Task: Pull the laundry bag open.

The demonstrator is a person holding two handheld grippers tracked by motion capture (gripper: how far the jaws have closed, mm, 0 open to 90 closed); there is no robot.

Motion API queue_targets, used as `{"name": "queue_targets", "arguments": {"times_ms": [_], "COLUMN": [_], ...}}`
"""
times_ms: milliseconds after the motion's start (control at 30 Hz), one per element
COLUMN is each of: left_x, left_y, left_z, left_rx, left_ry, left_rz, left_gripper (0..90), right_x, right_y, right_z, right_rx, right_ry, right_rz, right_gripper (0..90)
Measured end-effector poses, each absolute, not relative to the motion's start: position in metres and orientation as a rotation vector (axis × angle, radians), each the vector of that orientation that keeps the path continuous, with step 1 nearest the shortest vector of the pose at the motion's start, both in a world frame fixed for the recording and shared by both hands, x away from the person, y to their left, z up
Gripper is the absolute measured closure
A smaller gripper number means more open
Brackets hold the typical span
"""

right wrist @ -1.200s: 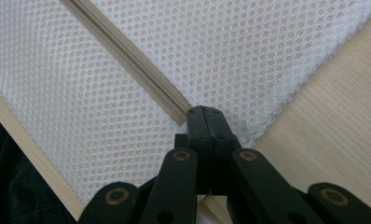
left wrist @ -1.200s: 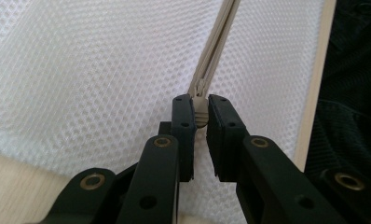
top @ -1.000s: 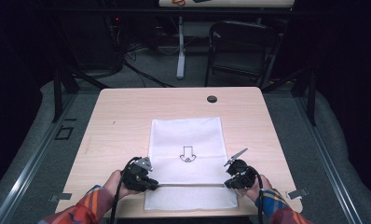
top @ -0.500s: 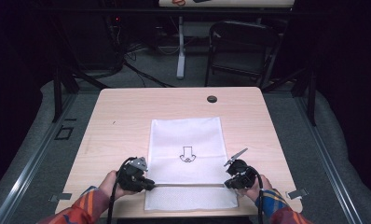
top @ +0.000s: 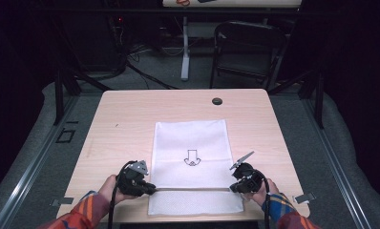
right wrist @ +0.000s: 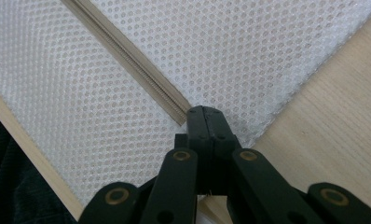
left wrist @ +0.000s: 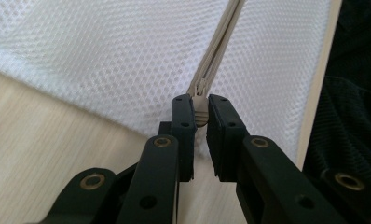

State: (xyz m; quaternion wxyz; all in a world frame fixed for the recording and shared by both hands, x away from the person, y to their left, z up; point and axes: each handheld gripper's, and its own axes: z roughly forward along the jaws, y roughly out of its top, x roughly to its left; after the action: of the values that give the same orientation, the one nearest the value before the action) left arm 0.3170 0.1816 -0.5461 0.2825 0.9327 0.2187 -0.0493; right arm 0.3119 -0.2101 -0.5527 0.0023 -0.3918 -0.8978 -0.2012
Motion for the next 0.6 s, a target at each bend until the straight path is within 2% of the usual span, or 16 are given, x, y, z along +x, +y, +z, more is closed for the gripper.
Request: {"name": "queue_targets", "arguments": {"times_ms": [600], "left_x": [0.316], "left_y": [0.196], "left_z": [-0.547], "left_rx": [2.483], "left_ry": [0.646], "left_rz": [-0.131], "left_gripper": [81.6], "right_x": [0.312], "right_y": [-0.210], "right_z": [-0.552], "right_rx": [-1.227], "right_ry": [-2.821], "right_rz": [-0.625], "right_gripper": [90.0]}}
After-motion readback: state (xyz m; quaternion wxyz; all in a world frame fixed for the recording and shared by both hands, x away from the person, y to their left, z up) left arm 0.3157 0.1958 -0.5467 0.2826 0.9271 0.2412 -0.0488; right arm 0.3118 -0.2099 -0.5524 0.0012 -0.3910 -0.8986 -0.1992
